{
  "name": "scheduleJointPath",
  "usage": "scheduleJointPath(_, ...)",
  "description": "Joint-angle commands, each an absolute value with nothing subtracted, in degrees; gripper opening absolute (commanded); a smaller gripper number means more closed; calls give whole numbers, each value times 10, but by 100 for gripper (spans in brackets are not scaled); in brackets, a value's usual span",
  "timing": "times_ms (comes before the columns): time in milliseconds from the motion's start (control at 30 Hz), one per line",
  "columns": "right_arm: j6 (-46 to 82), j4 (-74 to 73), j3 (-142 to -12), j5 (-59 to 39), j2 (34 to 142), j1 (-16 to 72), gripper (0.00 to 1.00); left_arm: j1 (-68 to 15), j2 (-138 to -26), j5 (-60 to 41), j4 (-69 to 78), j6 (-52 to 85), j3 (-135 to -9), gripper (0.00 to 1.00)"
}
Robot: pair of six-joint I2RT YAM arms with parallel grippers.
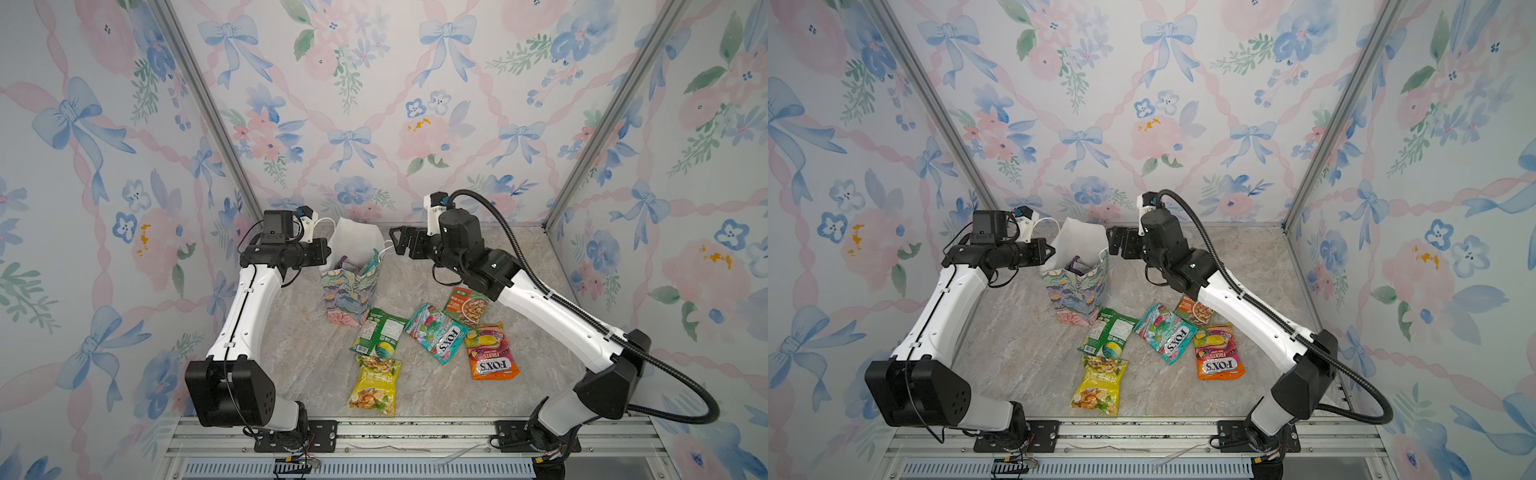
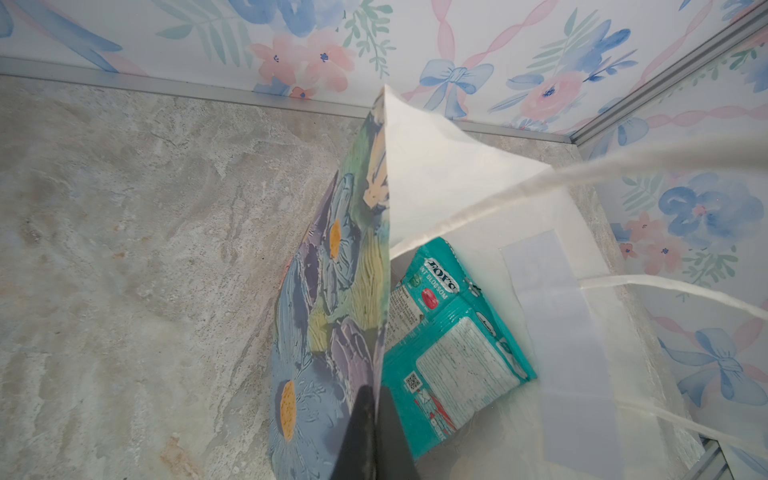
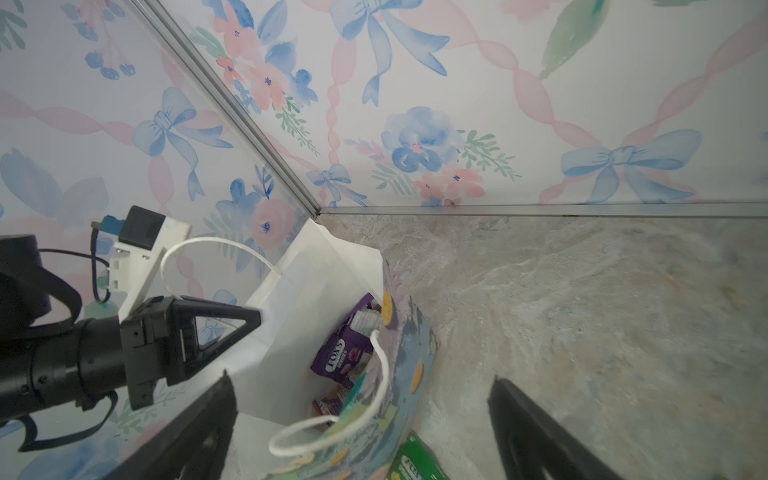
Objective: Place the snacks into the paper bag
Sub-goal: 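Move the right gripper back to the snack pile toward the green chip bag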
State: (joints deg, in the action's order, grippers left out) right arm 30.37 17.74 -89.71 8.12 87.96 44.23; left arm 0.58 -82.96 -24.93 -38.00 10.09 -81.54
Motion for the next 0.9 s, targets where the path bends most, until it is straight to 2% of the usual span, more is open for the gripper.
scheduleJointPath(0,287,234,-804,84,830,434,97,9,-821,-257,-381,92,-813,0)
scheduleJointPath(300,339,307,-615,-23,772,352,100,9,-826,-257,-381,93,-812,0)
scheduleJointPath(567,427,245,-465,-102,761,311,91,9,-829,-252,-381,94,-812,0)
scheduleJointPath(867,496,174,-379,-109,759,301,85,10,-830,-251,-380,94,-811,0)
